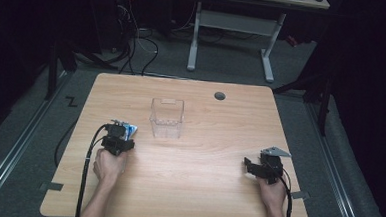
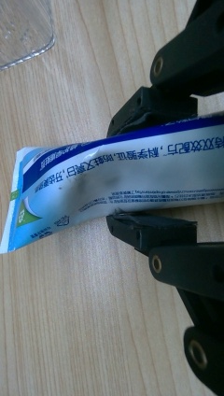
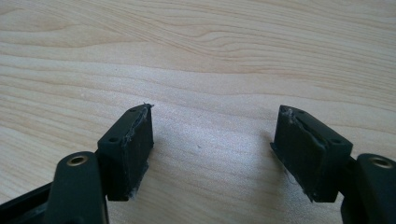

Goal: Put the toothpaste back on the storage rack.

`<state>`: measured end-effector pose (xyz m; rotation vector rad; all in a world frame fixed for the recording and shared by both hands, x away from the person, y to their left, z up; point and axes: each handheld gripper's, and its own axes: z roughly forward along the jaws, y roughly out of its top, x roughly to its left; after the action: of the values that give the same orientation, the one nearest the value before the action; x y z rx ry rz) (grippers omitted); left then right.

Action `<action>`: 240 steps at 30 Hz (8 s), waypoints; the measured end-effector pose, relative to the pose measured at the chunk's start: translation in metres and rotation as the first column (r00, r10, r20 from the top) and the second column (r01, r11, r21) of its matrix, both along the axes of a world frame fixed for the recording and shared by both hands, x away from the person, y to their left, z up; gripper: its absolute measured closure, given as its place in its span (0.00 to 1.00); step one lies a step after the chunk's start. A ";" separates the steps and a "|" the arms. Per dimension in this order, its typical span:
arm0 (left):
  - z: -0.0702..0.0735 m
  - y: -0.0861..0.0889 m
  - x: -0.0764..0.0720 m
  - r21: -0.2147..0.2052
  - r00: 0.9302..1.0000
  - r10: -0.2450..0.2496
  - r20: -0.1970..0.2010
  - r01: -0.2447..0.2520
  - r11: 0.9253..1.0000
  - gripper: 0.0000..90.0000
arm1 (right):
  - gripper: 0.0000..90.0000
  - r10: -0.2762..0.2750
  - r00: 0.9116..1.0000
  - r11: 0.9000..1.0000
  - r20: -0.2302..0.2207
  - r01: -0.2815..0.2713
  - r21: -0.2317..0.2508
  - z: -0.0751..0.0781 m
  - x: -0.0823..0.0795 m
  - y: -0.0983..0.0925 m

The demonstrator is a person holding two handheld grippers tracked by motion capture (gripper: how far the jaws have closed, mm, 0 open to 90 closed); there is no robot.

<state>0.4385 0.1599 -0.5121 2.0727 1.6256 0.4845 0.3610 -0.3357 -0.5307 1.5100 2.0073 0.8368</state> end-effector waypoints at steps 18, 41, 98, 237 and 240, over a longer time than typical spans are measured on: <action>0.002 0.001 -0.003 -0.001 1.000 -0.015 0.006 0.015 1.000 0.74 | 0.32 0.000 1.000 1.000 0.000 0.000 0.000 0.000 0.000 0.000; 0.021 0.001 -0.019 -0.042 0.991 -0.118 0.067 0.121 0.992 0.79 | 0.32 0.000 1.000 1.000 0.000 0.000 0.001 0.000 0.000 0.000; 0.078 -0.001 -0.032 -0.175 0.962 -0.185 0.202 0.221 0.959 0.79 | 0.32 0.000 1.000 1.000 0.000 0.000 0.001 0.000 0.000 0.000; 0.150 -0.101 0.067 -0.199 0.888 -0.236 0.395 0.333 0.922 0.78 | 0.32 0.000 1.000 1.000 0.000 0.000 0.000 0.000 0.000 0.000; 0.150 -0.100 0.067 -0.197 0.888 -0.235 0.395 0.332 0.922 0.78 | 0.32 0.000 1.000 1.000 0.000 0.000 0.000 0.000 0.000 0.000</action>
<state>0.5054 0.0597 -0.3618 1.8487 1.0817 0.4886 0.3610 -0.3357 -0.5307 1.5098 2.0072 0.8369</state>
